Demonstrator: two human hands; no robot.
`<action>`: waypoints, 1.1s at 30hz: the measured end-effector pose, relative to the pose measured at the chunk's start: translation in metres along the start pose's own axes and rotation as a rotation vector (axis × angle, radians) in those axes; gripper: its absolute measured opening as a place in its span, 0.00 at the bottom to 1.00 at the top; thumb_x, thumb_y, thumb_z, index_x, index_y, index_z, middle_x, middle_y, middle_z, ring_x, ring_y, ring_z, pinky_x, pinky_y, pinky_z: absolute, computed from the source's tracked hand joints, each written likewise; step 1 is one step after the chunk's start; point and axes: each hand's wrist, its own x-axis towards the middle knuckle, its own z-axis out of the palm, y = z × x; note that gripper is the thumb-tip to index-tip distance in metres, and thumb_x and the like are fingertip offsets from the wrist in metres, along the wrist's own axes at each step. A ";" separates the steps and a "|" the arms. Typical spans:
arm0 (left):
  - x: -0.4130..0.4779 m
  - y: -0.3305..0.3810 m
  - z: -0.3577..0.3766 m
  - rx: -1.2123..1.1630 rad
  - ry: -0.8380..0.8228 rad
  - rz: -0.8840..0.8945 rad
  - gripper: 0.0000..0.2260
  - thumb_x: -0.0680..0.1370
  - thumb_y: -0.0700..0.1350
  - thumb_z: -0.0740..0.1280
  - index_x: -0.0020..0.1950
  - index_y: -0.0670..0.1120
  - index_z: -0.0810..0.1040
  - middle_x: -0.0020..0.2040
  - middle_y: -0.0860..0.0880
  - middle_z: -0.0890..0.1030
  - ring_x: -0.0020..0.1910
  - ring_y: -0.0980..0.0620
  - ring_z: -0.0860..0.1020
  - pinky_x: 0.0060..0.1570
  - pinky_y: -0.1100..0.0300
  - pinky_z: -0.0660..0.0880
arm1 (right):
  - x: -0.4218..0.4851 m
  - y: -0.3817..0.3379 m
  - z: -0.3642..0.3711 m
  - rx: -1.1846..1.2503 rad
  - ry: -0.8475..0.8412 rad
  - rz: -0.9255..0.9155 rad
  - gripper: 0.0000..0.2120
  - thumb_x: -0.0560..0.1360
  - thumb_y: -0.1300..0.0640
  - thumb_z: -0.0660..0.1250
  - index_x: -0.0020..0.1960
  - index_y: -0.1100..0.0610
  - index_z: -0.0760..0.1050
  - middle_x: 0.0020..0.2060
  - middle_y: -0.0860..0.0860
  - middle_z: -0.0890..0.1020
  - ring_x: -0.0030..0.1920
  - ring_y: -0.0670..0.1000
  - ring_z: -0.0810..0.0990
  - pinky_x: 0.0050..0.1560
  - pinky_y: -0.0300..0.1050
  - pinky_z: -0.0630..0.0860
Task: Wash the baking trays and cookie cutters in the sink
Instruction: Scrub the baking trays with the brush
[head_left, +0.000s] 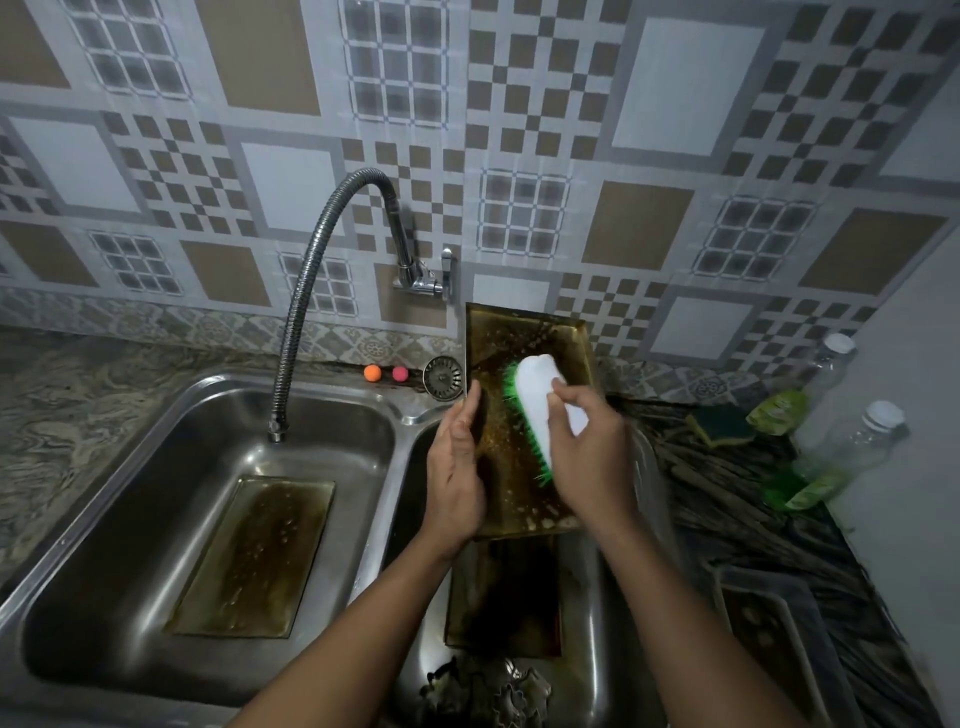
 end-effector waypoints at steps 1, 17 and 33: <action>0.002 -0.001 0.002 0.004 0.013 -0.001 0.40 0.77 0.73 0.44 0.76 0.47 0.66 0.73 0.51 0.70 0.72 0.59 0.67 0.74 0.54 0.63 | -0.009 -0.004 0.006 0.029 -0.032 -0.029 0.10 0.79 0.49 0.63 0.57 0.49 0.79 0.56 0.46 0.83 0.50 0.44 0.79 0.43 0.38 0.75; 0.010 -0.005 0.001 0.033 0.022 0.005 0.44 0.74 0.76 0.43 0.77 0.46 0.64 0.75 0.47 0.68 0.75 0.53 0.65 0.74 0.44 0.61 | -0.045 0.013 -0.021 0.062 -0.301 -0.252 0.06 0.74 0.54 0.70 0.50 0.50 0.82 0.50 0.38 0.84 0.52 0.36 0.80 0.49 0.36 0.77; 0.020 -0.010 -0.037 0.258 0.010 0.022 0.38 0.72 0.48 0.77 0.78 0.53 0.63 0.66 0.55 0.71 0.64 0.66 0.70 0.64 0.65 0.71 | -0.017 0.046 -0.077 0.185 -0.081 0.020 0.09 0.78 0.60 0.67 0.54 0.49 0.80 0.53 0.38 0.80 0.51 0.35 0.78 0.46 0.27 0.74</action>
